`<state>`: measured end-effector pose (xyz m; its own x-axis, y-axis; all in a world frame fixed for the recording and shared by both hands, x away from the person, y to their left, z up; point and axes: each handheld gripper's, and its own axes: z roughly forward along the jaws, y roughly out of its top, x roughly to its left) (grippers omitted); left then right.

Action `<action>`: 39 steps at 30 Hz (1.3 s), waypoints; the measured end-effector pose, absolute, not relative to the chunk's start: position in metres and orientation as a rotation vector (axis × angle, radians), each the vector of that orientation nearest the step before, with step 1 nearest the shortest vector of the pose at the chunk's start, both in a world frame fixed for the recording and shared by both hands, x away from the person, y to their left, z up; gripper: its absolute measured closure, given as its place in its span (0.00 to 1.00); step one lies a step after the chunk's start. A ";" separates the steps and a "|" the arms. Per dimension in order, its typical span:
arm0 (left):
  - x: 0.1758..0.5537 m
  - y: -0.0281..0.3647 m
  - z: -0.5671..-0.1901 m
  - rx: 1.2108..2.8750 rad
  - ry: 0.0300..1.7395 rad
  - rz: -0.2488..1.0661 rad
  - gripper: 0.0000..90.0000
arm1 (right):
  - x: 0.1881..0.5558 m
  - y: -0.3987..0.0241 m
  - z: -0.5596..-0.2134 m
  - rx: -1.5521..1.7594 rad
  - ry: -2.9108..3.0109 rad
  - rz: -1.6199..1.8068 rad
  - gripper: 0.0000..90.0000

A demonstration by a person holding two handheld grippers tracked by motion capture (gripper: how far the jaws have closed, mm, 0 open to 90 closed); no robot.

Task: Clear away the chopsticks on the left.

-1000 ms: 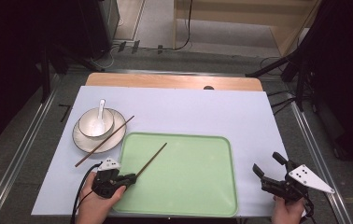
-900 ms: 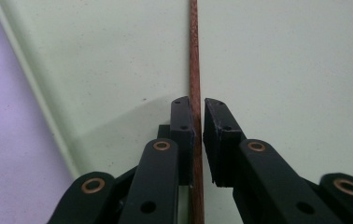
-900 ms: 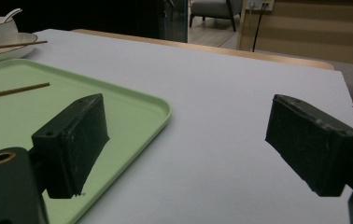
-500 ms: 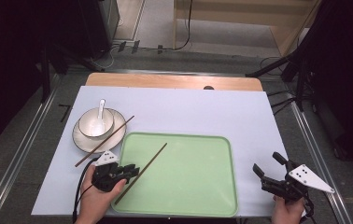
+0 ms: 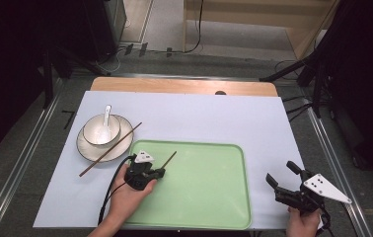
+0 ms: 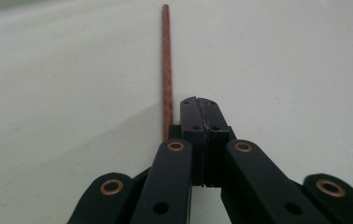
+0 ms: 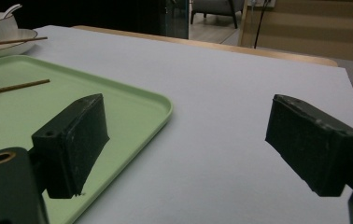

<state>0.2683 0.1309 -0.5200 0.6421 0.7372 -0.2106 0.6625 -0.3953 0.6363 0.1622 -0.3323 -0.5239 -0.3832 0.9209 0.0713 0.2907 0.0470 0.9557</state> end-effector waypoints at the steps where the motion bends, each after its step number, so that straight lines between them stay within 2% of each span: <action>1: 0.269 0.133 -0.520 2.149 1.094 0.139 1.00 | 0.162 -0.332 -0.524 1.224 1.732 1.355 0.14; 26: 0.273 0.184 -0.516 2.103 1.216 0.168 1.00 | 0.162 -0.332 -0.524 1.221 1.737 1.355 0.14; 39: 0.277 0.189 -0.517 2.095 1.201 0.190 1.00 | 0.162 -0.331 -0.524 1.224 1.740 1.355 0.14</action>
